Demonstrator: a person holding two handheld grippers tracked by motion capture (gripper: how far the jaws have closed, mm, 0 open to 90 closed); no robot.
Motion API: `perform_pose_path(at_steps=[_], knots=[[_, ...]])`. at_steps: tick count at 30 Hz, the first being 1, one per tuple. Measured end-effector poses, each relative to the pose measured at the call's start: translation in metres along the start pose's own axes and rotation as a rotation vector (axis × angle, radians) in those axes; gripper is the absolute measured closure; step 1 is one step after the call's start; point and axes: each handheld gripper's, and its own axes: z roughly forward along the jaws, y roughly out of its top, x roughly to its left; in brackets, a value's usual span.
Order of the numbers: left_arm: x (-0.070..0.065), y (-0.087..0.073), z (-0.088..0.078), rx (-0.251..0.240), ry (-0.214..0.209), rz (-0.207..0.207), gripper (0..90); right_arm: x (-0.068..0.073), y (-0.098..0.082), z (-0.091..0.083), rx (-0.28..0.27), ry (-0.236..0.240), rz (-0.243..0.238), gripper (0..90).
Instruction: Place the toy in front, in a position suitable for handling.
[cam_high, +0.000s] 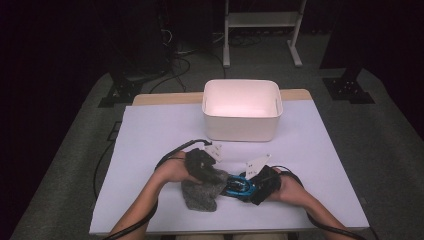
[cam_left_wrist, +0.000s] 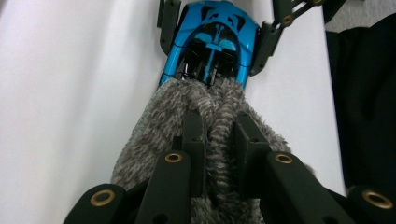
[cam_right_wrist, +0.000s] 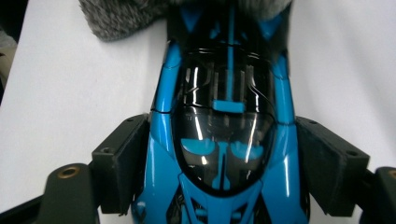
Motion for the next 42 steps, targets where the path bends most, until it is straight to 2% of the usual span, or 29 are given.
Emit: perform_pose_path(at_steps=[2,4,6,11,14,17,19,21,23,24,28,32,33,35,38,42], knots=[[-0.001,0.004,0.008,0.005,-0.018,0.011,77.2,0.003,-0.007,-0.006,0.004,-0.03,0.027,19.2],[-0.001,0.007,0.013,-0.003,-0.031,0.019,77.1,0.004,-0.016,-0.011,-0.016,-0.033,0.053,19.8],[-0.002,0.013,0.018,-0.002,-0.038,0.029,76.9,0.004,-0.023,-0.014,-0.054,-0.029,0.046,22.8],[-0.001,0.03,0.029,0.01,-0.053,0.065,76.8,0.002,-0.023,-0.013,-0.057,-0.009,0.031,23.0],[0.002,0.036,0.029,0.011,-0.056,0.063,76.6,0.0,-0.024,-0.013,-0.062,0.002,0.016,23.0],[0.004,0.032,0.023,0.017,-0.052,0.054,76.4,-0.001,-0.023,-0.013,-0.056,0.015,0.006,23.1],[0.006,0.027,0.016,0.023,-0.032,0.043,76.3,-0.002,-0.021,-0.012,-0.049,0.026,-0.005,23.1],[0.01,0.019,0.008,0.032,0.0,0.02,76.2,-0.003,-0.019,-0.012,-0.039,0.035,-0.022,23.1],[0.014,0.01,0.005,0.047,0.008,-0.008,76.1,-0.003,-0.017,-0.011,-0.031,0.043,-0.028,23.0],[0.015,0.005,0.009,0.055,-0.001,-0.027,76.1,-0.003,-0.016,-0.01,-0.029,0.047,-0.028,23.0],[0.015,-0.002,0.01,0.016,-0.026,-0.056,76.4,-0.003,-0.013,-0.007,-0.032,0.046,-0.02,22.4],[0.014,-0.004,0.01,0.015,-0.024,-0.059,76.6,-0.002,-0.014,-0.009,-0.028,0.029,0.012,20.0],[0.014,-0.005,0.01,0.013,-0.026,-0.062,76.5,-0.001,-0.015,-0.011,-0.024,0.026,0.033,19.2],[0.014,-0.005,0.009,0.012,-0.027,-0.059,76.5,-0.002,-0.02,-0.018,-0.03,0.018,0.045,18.8],[0.014,-0.005,0.008,0.002,-0.031,-0.05,76.5,0.0,-0.029,-0.025,-0.041,0.002,0.058,21.0],[0.011,0.003,0.009,-0.019,-0.039,-0.021,76.8,-0.001,-0.032,-0.023,-0.061,0.009,0.05,22.3]])
